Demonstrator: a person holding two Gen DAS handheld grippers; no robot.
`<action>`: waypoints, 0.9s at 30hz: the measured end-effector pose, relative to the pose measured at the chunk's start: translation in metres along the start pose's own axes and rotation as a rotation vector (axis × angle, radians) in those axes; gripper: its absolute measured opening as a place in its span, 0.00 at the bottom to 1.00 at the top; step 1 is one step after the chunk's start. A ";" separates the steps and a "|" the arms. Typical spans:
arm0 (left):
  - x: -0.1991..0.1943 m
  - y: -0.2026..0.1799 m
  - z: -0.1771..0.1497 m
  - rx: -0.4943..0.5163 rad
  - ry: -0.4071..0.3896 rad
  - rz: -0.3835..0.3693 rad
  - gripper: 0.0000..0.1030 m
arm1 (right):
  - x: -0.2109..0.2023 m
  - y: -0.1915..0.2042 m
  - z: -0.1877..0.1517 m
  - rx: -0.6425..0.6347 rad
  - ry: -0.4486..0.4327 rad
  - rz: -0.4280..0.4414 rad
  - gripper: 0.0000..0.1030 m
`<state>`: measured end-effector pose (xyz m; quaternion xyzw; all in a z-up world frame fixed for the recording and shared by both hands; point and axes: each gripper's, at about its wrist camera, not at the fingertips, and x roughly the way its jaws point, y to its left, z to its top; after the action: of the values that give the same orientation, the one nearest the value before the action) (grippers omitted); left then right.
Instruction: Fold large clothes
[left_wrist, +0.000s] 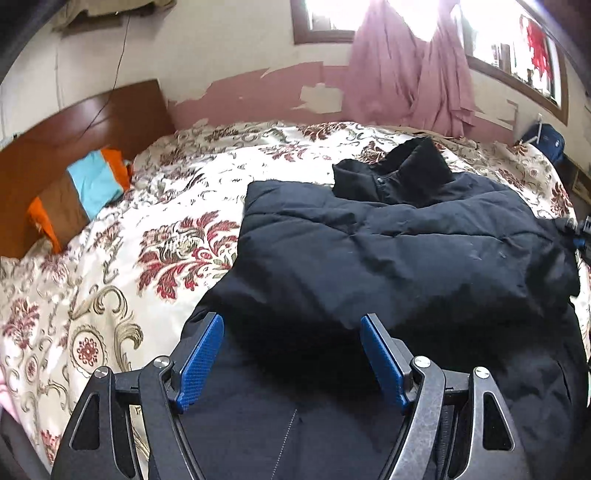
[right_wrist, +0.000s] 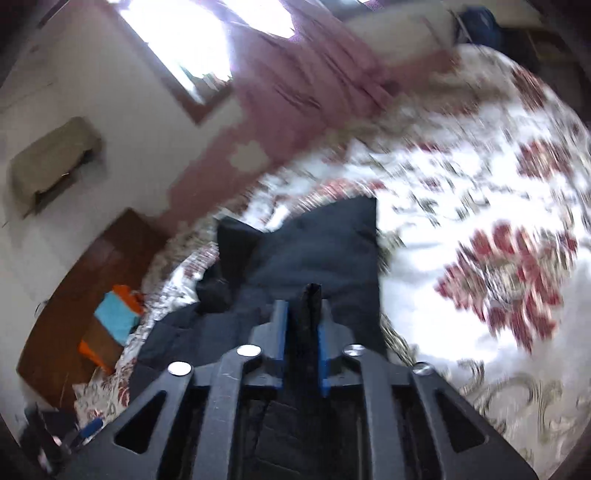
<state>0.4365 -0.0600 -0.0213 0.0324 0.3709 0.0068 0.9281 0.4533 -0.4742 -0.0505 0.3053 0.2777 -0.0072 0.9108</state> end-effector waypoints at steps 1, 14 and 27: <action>0.000 -0.003 0.000 0.000 0.001 -0.008 0.72 | -0.004 0.000 0.002 -0.008 -0.018 -0.006 0.39; 0.045 -0.059 0.031 -0.005 0.004 -0.134 0.78 | 0.013 0.079 -0.029 -0.470 0.094 -0.011 0.61; 0.102 -0.066 0.003 -0.027 0.078 -0.128 0.89 | 0.055 0.087 -0.062 -0.623 0.166 -0.223 0.61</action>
<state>0.5120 -0.1218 -0.0938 -0.0040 0.4079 -0.0464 0.9118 0.4842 -0.3598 -0.0710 -0.0201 0.3715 0.0035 0.9282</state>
